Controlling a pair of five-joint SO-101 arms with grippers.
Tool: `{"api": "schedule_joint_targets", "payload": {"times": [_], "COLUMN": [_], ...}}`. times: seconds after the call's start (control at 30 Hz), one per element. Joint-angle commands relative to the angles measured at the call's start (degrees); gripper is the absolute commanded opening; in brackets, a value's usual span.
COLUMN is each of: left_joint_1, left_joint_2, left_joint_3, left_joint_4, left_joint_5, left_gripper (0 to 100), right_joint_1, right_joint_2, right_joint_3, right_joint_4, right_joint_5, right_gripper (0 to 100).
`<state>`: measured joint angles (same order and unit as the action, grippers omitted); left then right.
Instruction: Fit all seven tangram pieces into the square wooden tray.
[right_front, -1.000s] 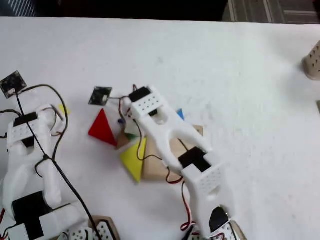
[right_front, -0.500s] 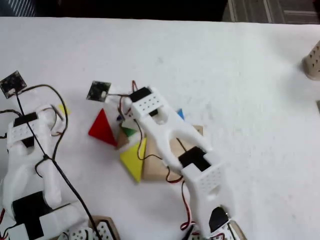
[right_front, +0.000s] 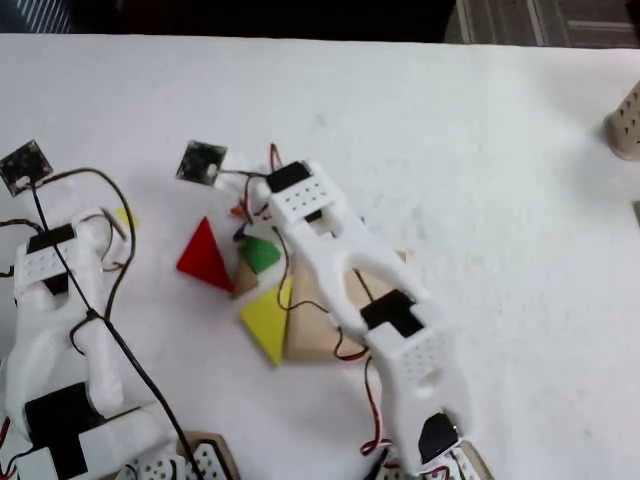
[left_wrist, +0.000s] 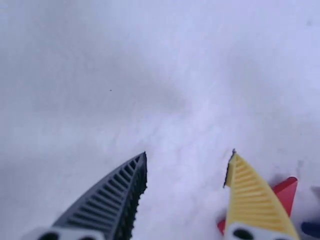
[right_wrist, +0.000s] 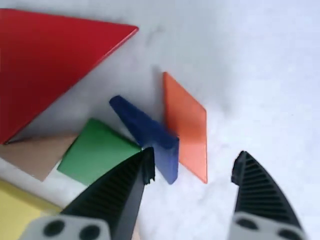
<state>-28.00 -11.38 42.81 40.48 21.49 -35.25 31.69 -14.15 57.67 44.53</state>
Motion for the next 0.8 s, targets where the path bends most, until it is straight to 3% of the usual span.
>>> {"api": "schedule_joint_targets", "payload": {"times": [0.0,0.17,0.47,0.77], "left_joint_1": [-0.3,0.3,0.3,0.3], "left_joint_2": [0.0,0.0,0.0,0.0], "left_joint_3": [-2.9,-2.9,-2.8,-2.8], "left_joint_4": [-1.5,-1.5,-1.5,-1.5], "left_joint_5": [-1.8,-2.0,-2.0,-2.0], "left_gripper": [28,28,28,28], "right_joint_1": [0.5,-1.3,-2.2,-2.2], "right_joint_2": [0.7,1.8,2.2,2.3], "right_joint_3": [-5.3,-7.8,-8.0,-7.7], "right_joint_4": [2.2,7.9,9.3,9.1], "right_joint_5": [0.9,0.9,0.9,0.7], "right_gripper": [24.7,23.8,6.3,5.6]}}
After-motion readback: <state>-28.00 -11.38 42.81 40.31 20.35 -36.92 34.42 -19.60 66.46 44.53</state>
